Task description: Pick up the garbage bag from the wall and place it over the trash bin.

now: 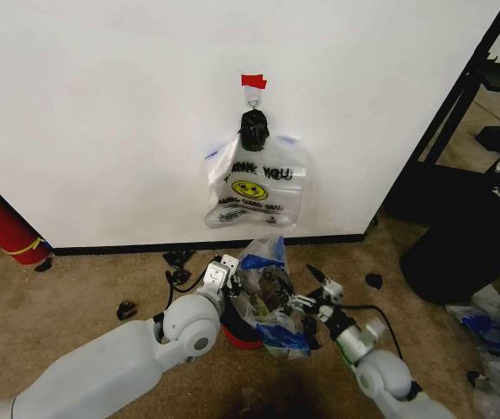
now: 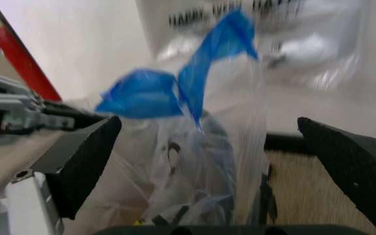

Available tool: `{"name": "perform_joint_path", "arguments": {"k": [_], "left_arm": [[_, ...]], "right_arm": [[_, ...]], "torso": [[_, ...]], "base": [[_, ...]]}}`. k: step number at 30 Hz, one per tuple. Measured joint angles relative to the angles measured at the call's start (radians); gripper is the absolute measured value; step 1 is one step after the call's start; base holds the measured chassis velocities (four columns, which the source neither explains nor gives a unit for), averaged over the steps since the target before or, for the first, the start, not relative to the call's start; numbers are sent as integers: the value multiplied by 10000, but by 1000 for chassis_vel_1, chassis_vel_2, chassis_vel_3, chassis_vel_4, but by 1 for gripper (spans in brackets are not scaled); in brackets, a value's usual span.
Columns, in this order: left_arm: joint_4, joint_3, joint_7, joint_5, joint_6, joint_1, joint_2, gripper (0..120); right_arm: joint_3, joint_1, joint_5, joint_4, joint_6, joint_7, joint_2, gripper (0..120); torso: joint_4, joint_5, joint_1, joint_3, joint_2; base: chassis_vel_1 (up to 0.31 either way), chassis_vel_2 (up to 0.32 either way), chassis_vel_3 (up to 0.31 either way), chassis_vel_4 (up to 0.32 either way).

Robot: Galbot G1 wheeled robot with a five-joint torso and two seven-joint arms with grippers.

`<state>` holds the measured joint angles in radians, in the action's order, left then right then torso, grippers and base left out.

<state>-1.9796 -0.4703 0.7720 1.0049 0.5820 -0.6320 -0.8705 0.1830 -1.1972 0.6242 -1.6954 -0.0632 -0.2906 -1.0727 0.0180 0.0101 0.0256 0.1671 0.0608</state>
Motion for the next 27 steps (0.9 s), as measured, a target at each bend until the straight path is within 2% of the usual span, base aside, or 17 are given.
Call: {"name": "perform_joint_path", "arguments": {"k": [3,6,8,14,15,18,22,27], "left_arm": [[70,0,-81,-31,-30,12,-10,0],[136,17,-154,-114,-87,-35,-33,0],[149,34,-183,-151,-109,-63,-38,0],[213,355,-445,-617,-284,-488,-117,0],[213,355,-445,-617,-284,-488,-117,0],[214,367,-497,-704,-327,-530,-63,0],[218,376,-518,-735,-357,-530,-54,0],[217,382,-521,-762,-385,-531,-40,0]], "right_arm": [[-150,519,184,-25,1722,52,262,100],[-368,977,552,-4,2887,93,466,100],[-411,1060,655,12,3113,104,492,100],[-710,1820,1386,338,4749,55,499,100],[-710,1820,1386,338,4749,55,499,100],[-755,2081,1526,341,5707,148,447,100],[-807,2220,1694,342,6228,276,384,100],[-781,2471,2167,146,7657,1173,204,100]], "torso": [[1,0,0,0,0],[1,1,0,0,0],[0,0,0,0,0],[0,0,0,0,0],[0,0,0,0,0],[2,1,0,-1,0],[4,3,0,-1,0],[3,2,0,-2,0]], "base": [[0,0,0,0],[0,0,0,0],[0,0,0,0],[0,0,0,0],[0,0,0,0],[0,0,0,0],[0,0,0,0],[0,0,0,0]]}}
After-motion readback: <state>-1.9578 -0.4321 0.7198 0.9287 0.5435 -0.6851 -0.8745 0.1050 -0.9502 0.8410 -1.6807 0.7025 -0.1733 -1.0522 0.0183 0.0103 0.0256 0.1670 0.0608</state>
